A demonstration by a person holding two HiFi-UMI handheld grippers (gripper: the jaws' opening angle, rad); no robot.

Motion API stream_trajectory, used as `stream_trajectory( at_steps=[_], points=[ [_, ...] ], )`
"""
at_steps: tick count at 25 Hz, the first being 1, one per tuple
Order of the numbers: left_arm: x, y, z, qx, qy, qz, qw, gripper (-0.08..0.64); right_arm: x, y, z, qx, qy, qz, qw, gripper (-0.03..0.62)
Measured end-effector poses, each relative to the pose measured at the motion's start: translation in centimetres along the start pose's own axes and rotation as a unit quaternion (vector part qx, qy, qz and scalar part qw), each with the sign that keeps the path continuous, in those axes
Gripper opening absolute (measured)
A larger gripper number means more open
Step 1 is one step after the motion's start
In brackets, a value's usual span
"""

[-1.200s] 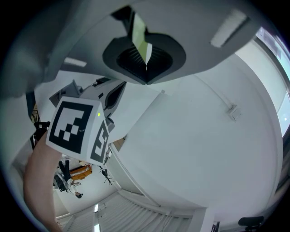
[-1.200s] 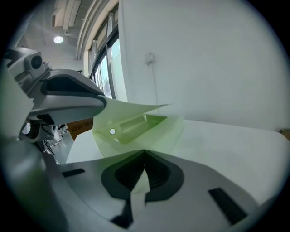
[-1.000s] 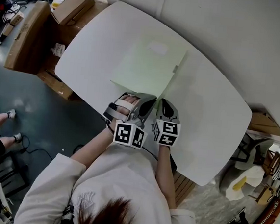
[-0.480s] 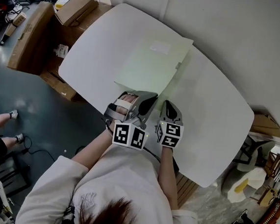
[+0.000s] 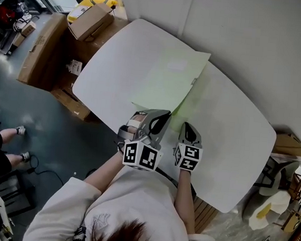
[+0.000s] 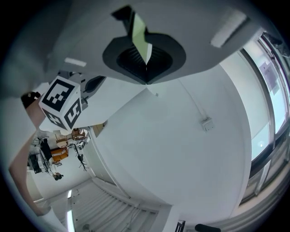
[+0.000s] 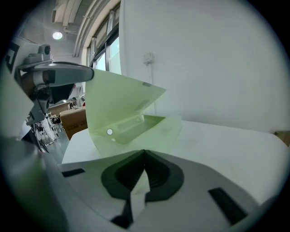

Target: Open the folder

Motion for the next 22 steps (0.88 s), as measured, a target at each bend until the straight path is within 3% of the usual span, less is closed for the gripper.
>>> stream_trajectory(
  at_steps=[22],
  points=[
    [-3.0,3.7,-1.3,-0.071,-0.042,0.018,0.9964,0.009,-0.2,0.9,0.5,-0.005,0.014,-0.053,0.998,0.006]
  ],
)
Point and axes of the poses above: the fingertips, and each gripper's own axes: x forward along the fingers, y to its left, z out of its top, the point moved 8 cm from there along -x, backward along the fingers, and after that the axes turned 5 degrees about -z, right-handed, at the moved point
